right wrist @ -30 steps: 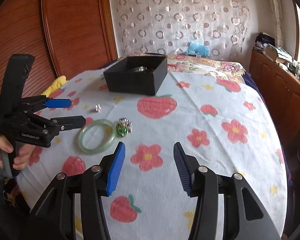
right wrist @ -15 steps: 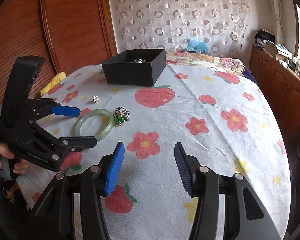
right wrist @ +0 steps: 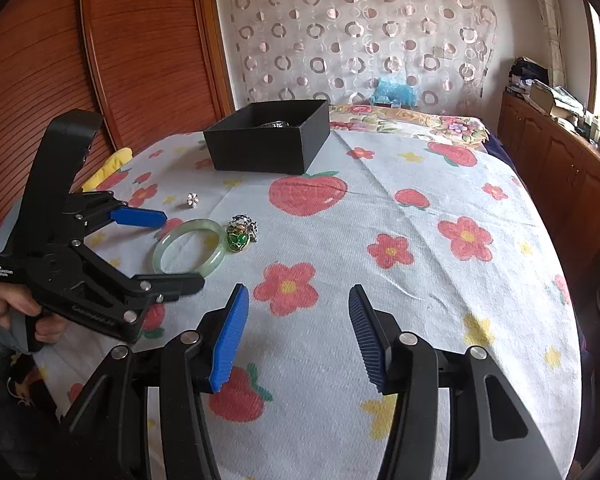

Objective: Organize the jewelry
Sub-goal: 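Grasp the jade bangle with the left tool while the right tool grasps the green beetle brooch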

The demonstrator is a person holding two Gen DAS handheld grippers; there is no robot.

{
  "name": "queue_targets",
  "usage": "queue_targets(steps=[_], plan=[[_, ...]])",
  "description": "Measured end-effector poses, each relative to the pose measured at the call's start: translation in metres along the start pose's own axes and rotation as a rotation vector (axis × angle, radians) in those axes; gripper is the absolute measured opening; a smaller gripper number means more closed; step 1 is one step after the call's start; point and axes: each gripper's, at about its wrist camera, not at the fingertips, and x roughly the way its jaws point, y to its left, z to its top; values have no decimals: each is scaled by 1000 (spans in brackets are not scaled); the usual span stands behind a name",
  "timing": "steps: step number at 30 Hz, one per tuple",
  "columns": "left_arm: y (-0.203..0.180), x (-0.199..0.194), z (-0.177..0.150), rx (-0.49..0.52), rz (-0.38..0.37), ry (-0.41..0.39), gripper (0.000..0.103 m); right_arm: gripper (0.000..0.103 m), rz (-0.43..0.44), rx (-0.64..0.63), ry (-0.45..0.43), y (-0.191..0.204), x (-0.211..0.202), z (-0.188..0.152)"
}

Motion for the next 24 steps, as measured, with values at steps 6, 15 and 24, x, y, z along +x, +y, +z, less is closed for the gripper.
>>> queue_targets(steps=[6, 15, 24], plan=[[6, -9, 0, -43, -50, -37, 69, 55, -1, -7, 11, 1, 0, 0], [25, -47, -13, -138, -58, -139, 69, 55, 31, -69, 17, 22, 9, 19], [49, -79, -22, -199, -11, -221, 69, 40, 91, -126, 69, 41, 39, 44]])
